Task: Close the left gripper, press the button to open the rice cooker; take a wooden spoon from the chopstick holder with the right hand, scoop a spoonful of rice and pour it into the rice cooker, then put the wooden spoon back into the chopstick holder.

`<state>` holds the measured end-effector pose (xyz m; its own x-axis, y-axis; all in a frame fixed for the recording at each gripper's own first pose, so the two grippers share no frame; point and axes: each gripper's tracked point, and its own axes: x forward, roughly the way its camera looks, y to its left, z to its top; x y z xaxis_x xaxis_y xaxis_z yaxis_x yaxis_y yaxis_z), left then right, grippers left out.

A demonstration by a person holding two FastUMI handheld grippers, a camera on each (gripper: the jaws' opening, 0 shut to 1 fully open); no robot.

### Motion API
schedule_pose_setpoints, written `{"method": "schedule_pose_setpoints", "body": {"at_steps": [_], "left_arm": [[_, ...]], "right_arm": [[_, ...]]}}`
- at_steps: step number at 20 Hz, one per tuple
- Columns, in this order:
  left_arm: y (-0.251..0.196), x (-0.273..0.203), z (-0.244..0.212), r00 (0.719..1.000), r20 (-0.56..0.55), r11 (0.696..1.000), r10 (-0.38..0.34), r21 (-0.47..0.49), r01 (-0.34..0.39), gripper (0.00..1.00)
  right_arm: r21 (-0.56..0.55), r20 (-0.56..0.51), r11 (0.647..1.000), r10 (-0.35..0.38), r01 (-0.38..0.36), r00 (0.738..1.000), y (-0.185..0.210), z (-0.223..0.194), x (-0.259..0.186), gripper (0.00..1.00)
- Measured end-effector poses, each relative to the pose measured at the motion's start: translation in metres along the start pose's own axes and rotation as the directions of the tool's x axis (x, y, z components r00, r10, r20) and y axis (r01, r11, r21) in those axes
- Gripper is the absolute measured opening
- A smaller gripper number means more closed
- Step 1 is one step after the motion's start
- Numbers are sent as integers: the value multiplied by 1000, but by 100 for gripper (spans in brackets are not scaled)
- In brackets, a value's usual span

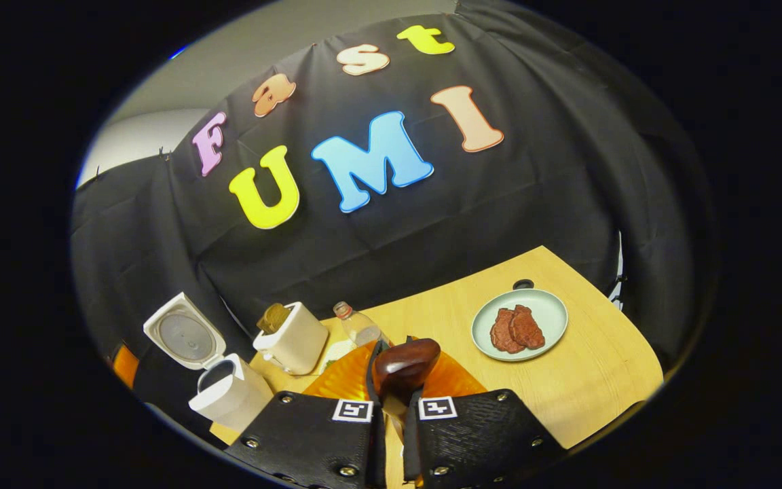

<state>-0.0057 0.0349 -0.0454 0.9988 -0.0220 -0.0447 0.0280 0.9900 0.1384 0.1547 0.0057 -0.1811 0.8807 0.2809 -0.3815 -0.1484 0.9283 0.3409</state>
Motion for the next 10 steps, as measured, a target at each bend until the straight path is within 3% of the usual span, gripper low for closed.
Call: {"method": "schedule_pose_setpoints", "body": {"at_steps": [4,9,10], "left_arm": [[3,-10,15,1000,3,999,27,-30,-27,95],[16,0,-5,993,-36,993,109,45,-107,92],[16,2,-6,992,-29,992,119,51,-117,95]], "right_arm": [[14,-35,1000,-4,4,999,-11,-16,13,10],[58,-98,998,-17,23,995,-20,-47,28,10],[45,-109,999,-21,26,994,-23,-54,31,10]]}}
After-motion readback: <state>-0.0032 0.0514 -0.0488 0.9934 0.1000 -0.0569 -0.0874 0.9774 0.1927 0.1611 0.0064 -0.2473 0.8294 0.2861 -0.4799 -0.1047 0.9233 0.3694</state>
